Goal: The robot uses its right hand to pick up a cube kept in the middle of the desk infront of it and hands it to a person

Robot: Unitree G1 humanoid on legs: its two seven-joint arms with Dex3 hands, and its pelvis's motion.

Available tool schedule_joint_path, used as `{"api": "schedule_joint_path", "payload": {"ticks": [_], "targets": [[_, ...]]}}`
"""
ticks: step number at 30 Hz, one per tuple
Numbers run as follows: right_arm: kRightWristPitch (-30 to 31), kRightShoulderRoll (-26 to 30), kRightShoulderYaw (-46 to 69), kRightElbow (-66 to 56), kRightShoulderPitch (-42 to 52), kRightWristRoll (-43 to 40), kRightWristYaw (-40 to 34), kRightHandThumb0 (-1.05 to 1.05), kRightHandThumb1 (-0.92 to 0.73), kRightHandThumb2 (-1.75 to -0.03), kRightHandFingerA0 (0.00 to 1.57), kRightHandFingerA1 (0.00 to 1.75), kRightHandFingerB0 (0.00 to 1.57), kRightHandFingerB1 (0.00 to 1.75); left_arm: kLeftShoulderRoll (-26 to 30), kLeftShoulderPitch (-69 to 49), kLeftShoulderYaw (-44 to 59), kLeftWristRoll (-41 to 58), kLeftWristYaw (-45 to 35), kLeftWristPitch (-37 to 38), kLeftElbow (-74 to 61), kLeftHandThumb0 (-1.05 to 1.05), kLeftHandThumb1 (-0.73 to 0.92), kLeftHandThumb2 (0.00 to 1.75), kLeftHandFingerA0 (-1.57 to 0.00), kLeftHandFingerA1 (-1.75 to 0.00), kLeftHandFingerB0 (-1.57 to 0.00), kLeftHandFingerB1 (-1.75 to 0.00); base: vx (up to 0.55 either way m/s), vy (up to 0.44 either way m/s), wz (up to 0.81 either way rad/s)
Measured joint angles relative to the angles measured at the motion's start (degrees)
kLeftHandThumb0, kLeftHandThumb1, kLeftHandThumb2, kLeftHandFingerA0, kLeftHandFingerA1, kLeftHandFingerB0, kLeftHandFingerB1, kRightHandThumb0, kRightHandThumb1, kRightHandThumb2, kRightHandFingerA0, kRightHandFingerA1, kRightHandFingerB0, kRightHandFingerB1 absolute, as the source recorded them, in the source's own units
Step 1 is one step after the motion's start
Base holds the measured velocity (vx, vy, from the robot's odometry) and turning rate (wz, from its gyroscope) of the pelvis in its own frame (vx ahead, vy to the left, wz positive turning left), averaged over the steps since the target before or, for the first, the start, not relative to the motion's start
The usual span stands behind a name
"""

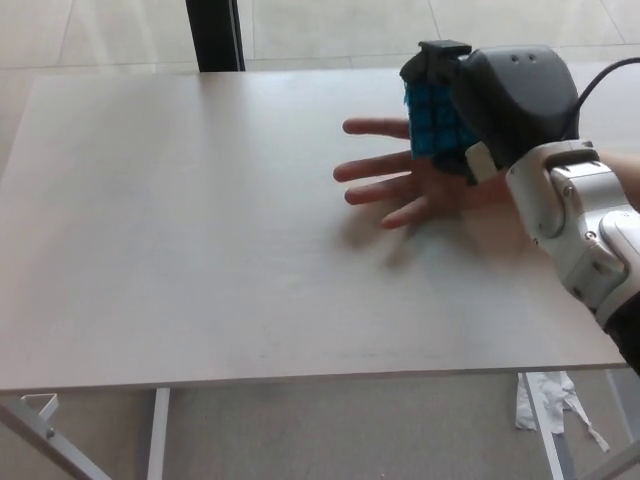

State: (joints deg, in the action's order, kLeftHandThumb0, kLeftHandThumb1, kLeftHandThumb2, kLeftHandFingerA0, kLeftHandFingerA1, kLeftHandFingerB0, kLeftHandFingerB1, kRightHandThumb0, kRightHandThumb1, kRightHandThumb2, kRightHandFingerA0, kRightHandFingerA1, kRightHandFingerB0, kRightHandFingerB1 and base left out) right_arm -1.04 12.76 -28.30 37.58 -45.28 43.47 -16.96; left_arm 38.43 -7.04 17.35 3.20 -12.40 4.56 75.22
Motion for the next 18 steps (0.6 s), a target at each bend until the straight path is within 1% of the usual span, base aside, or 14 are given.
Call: {"api": "schedule_joint_path", "payload": {"ticks": [1,2,3,5,7,8,9,10,12,13,14,15,17,18], "targets": [[-0.4,-0.4,-0.3,0.8,0.4,0.0,-0.2,-0.38,-0.52,-0.6,0.95,1.66,0.93,0.64,0.0,-0.1,0.0,0.0,0.0,0.0,0.0,-0.73,0.8,0.64,-0.52,-0.56,-0.54,-0.41,0.0,0.0,0.0],[-0.6,-0.7,-0.6,1.3,0.6,0.0,-0.2,-0.37,-0.55,-0.56,0.97,1.65,0.95,0.65,0.0,-0.2,-0.1,0.0,0.0,0.0,0.0,-0.73,0.8,0.64,-0.52,-0.56,-0.55,-0.42,0.0,0.0,0.0],[-0.7,-1.2,-0.9,1.9,0.9,0.0,-0.3,-0.39,-0.54,-0.63,0.96,1.67,0.92,0.65,0.0,-0.2,-0.1,0.0,0.0,0.0,0.0,-0.73,0.8,0.64,-0.56,-0.64,-0.56,-0.44,0.0,0.0,0.0],[-0.8,-2.1,-1.9,2.8,1.4,0.2,-0.4,-0.38,-0.54,-0.62,0.98,1.7,0.91,0.65,0.0,0.1,-0.3,0.0,0.0,0.0,-0.1,-0.73,0.79,0.64,-0.56,-0.63,-0.56,-0.44,0.0,0.0,0.0],[-1.1,-2.8,-2.7,3.8,1.5,0.4,-0.5,-0.39,-0.54,-0.62,0.96,1.7,0.9,0.65,0.0,0.4,-0.5,0.0,0.0,0.0,-0.1,-0.73,0.79,0.64,-0.54,-0.59,-0.55,-0.43,0.0,0.0,0.0],[-1.2,-3.2,-2.8,4.2,1.5,0.5,-0.5,-0.34,-0.57,-0.57,0.98,1.69,0.9,0.64,0.0,0.5,-0.5,0.0,0.0,0.0,-0.2,-0.74,0.8,0.64,-0.5,-0.58,-0.52,-0.42,0.0,0.0,0.0],[-1.3,-3.5,-2.9,4.7,1.5,0.5,-0.6,-0.34,-0.57,-0.57,0.98,1.69,0.9,0.64,0.0,0.6,-0.5,0.0,0.0,0.0,-0.2,-0.74,0.8,0.64,-0.5,-0.58,-0.52,-0.42,0.0,0.0,0.0],[-1.3,-3.7,-3.1,5.1,1.5,0.7,-0.8,-0.34,-0.58,-0.57,0.98,1.69,0.9,0.66,0.0,0.7,-0.6,0.0,0.0,0.0,-0.2,-0.74,0.81,0.64,-0.52,-0.59,-0.54,-0.42,0.0,0.0,0.0],[-1.5,-3.9,-3.3,6.6,1.5,0.9,-1.4,-0.34,-0.56,-0.57,0.98,1.68,0.89,0.64,-0.1,0.7,-0.9,-0.1,0.0,0.0,-0.3,-0.75,0.8,0.64,-0.55,-0.63,-0.57,-0.43,0.0,0.0,0.0],[-1.8,-4.0,-3.5,8.2,1.4,1.0,-2.1,-0.34,-0.56,-0.57,0.99,1.66,0.88,0.62,-0.1,0.7,-1.1,-0.1,0.0,0.1,-0.2,-0.76,0.79,0.64,-0.55,-0.6,-0.57,-0.43,0.0,0.0,0.0],[-2.0,-4.1,-3.5,9.0,1.3,1.0,-2.6,-0.34,-0.53,-0.59,0.99,1.67,0.89,0.63,-0.2,0.6,-1.1,-0.1,0.0,0.2,-0.2,-0.75,0.8,0.64,-0.55,-0.6,-0.56,-0.43,0.0,0.0,0.0],[-2.2,-4.3,-3.6,10.5,0.7,1.1,-3.3,-0.34,-0.54,-0.56,1.0,1.65,0.89,0.62,-0.3,0.6,-1.1,-0.1,0.0,0.2,-0.2,-0.75,0.8,0.64,-0.56,-0.59,-0.57,-0.42,0.0,0.0,0.0],[-2.4,-4.3,-3.6,12.9,-0.5,1.1,-4.6,-0.34,-0.54,-0.56,1.0,1.65,0.89,0.62,-0.3,0.7,-1.2,-0.1,0.0,0.3,-0.2,-0.75,0.8,0.64,-0.56,-0.59,-0.57,-0.42,0.0,0.0,0.0],[-2.5,-4.3,-3.6,13.6,-0.7,1.1,-5.2,-0.41,-0.57,-0.64,0.98,1.64,0.82,0.63,-0.3,0.7,-1.3,-0.1,0.0,0.3,-0.2,-0.75,0.81,0.64,-0.54,-0.62,-0.55,-0.42,0.0,0.0,0.0]]}}
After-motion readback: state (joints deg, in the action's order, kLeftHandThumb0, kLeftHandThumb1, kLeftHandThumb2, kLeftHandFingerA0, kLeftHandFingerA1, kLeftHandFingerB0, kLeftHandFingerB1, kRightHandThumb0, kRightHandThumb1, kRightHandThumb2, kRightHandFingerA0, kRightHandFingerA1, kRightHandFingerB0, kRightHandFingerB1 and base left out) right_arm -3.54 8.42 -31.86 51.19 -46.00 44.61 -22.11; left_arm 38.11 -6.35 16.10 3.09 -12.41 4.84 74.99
